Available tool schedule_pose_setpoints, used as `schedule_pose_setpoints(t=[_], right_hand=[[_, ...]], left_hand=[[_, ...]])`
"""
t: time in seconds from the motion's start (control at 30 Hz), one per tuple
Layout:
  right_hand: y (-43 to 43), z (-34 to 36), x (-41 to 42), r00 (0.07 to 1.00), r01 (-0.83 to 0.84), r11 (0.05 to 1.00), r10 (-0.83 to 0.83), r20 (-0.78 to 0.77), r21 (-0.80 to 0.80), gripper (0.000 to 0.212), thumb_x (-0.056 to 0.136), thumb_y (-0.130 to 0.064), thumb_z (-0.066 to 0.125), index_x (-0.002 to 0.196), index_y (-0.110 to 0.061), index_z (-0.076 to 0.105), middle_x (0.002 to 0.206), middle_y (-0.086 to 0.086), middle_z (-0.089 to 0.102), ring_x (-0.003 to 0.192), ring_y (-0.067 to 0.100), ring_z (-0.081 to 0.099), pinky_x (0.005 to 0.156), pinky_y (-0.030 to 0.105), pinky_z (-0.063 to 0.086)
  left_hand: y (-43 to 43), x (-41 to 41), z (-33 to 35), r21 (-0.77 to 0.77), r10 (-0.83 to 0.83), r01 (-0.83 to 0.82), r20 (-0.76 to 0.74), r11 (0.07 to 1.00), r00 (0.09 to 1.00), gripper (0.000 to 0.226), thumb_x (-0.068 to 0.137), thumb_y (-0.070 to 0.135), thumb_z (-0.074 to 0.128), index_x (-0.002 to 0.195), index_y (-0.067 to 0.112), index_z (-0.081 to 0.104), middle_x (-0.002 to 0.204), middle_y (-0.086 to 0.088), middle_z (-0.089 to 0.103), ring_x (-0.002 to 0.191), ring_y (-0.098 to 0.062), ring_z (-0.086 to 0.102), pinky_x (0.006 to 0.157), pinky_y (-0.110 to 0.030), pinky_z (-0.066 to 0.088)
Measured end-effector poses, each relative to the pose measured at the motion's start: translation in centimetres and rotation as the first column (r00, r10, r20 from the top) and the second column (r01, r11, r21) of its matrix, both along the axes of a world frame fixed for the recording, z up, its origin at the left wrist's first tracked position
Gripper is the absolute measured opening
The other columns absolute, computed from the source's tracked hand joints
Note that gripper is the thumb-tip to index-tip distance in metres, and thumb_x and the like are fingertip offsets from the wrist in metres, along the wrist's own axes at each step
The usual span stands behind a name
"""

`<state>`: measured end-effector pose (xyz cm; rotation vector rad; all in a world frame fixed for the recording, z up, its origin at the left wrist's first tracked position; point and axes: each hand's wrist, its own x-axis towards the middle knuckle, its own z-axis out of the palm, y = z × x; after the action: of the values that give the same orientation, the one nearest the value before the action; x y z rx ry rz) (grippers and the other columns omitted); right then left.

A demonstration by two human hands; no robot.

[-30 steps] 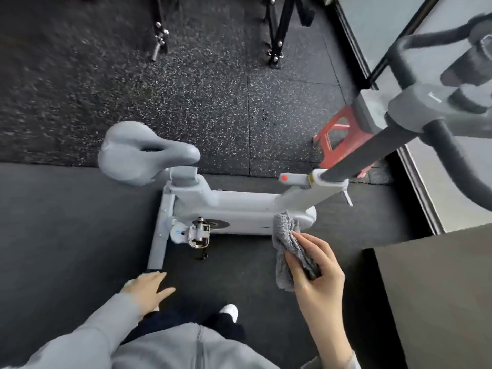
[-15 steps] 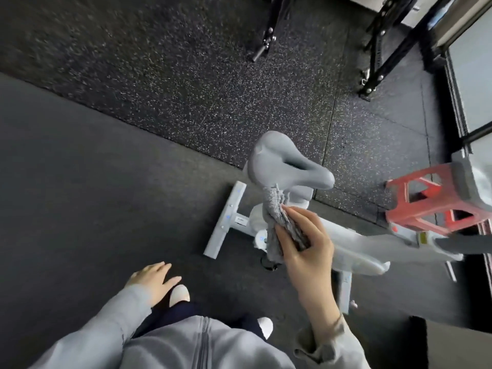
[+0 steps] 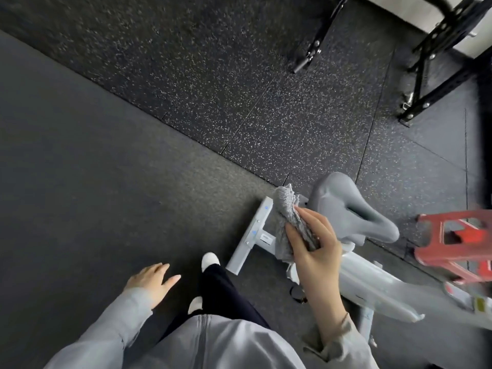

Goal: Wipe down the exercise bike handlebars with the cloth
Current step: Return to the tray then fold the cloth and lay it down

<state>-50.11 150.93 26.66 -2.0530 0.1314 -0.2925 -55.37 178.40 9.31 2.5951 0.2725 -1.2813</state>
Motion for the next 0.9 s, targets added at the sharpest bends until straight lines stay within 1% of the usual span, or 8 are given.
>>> schedule_pose_setpoints(t=[0.07, 0.13, 0.2, 0.27, 0.4, 0.57, 0.8, 0.9], right_hand=[[0.2, -0.5, 2.2, 1.0, 0.011, 1.0, -0.011, -0.006, -0.006, 0.032, 0.079, 0.001, 0.07, 0.105, -0.016, 0.067, 0.105, -0.001, 0.064, 0.102, 0.0, 0.059, 0.092, 0.013, 0.045], [0.4, -0.8, 4.3, 1.0, 0.021, 1.0, -0.021, -0.008, -0.017, 0.031, 0.078, 0.002, 0.071, 0.105, -0.014, 0.068, 0.104, -0.002, 0.064, 0.102, 0.001, 0.059, 0.092, 0.012, 0.044], [0.5, -1.2, 7.2, 0.999, 0.053, 0.999, -0.053, -0.008, -0.013, 0.033, 0.078, 0.001, 0.071, 0.105, -0.017, 0.067, 0.103, -0.005, 0.064, 0.101, 0.003, 0.059, 0.092, 0.012, 0.044], [0.4, -1.5, 10.2, 0.997, 0.079, 0.997, -0.079, -0.013, -0.02, 0.035, 0.078, 0.002, 0.071, 0.105, -0.019, 0.067, 0.103, -0.002, 0.064, 0.1, 0.005, 0.059, 0.092, 0.013, 0.044], [-0.1, -1.4, 15.4, 0.994, 0.11, 0.992, -0.111, -0.007, -0.066, 0.033, 0.077, 0.002, 0.071, 0.106, -0.013, 0.069, 0.102, 0.001, 0.064, 0.098, 0.006, 0.058, 0.09, 0.009, 0.042], [-0.4, -1.0, 21.3, 0.984, 0.181, 0.978, -0.18, 0.014, -0.1, 0.032, 0.077, 0.002, 0.072, 0.106, -0.01, 0.07, 0.102, 0.003, 0.064, 0.097, 0.002, 0.057, 0.086, 0.003, 0.039], [0.0, -1.7, 28.8, 0.952, 0.306, 0.948, -0.305, 0.024, -0.093, 0.033, 0.077, 0.001, 0.073, 0.107, -0.012, 0.069, 0.102, 0.003, 0.064, 0.097, 0.002, 0.057, 0.087, 0.006, 0.04], [0.2, -2.3, 32.8, 0.92, 0.39, 0.916, -0.39, 0.021, -0.096, 0.034, 0.077, 0.001, 0.073, 0.107, -0.014, 0.069, 0.102, 0.001, 0.064, 0.097, 0.001, 0.057, 0.088, 0.006, 0.04]], left_hand=[[0.6, 2.5, -0.3, 0.013, -0.017, 0.017, 0.003, 1.0, 1.0, 0.062, 0.094, 0.058, 0.023, 0.146, 0.025, 0.022, 0.156, 0.006, 0.021, 0.142, -0.015, 0.021, 0.111, -0.034, 0.028], [1.2, 5.1, -0.4, 0.028, -0.03, 0.03, 0.001, 0.999, 1.0, 0.061, 0.094, 0.058, 0.024, 0.146, 0.025, 0.023, 0.156, 0.006, 0.022, 0.142, -0.015, 0.022, 0.111, -0.033, 0.028], [1.9, 8.7, -0.6, 0.049, -0.042, 0.042, 0.003, 0.998, 0.999, 0.061, 0.094, 0.058, 0.024, 0.145, 0.026, 0.024, 0.155, 0.006, 0.024, 0.142, -0.014, 0.023, 0.11, -0.033, 0.028], [2.4, 12.7, -0.7, 0.071, -0.052, 0.051, 0.003, 0.996, 0.999, 0.061, 0.093, 0.058, 0.025, 0.145, 0.026, 0.024, 0.154, 0.007, 0.025, 0.141, -0.015, 0.024, 0.11, -0.033, 0.028], [2.8, 20.3, -0.3, 0.098, -0.092, 0.09, 0.015, 0.991, 0.996, 0.06, 0.094, 0.058, 0.024, 0.145, 0.027, 0.024, 0.154, 0.007, 0.025, 0.14, -0.015, 0.026, 0.11, -0.033, 0.029], [0.8, 29.6, 0.4, 0.114, -0.193, 0.189, 0.02, 0.975, 0.981, 0.059, 0.094, 0.057, 0.024, 0.145, 0.027, 0.023, 0.153, 0.008, 0.025, 0.14, -0.015, 0.025, 0.11, -0.034, 0.027], [-1.4, 42.4, 0.4, 0.086, -0.359, 0.354, 0.053, 0.931, 0.932, 0.058, 0.094, 0.056, 0.028, 0.144, 0.026, 0.025, 0.153, 0.007, 0.025, 0.14, -0.016, 0.025, 0.112, -0.036, 0.026], [-2.4, 48.6, 0.1, 0.072, -0.443, 0.439, 0.055, 0.895, 0.895, 0.058, 0.094, 0.056, 0.029, 0.144, 0.026, 0.026, 0.153, 0.007, 0.026, 0.139, -0.018, 0.026, 0.112, -0.036, 0.025]])
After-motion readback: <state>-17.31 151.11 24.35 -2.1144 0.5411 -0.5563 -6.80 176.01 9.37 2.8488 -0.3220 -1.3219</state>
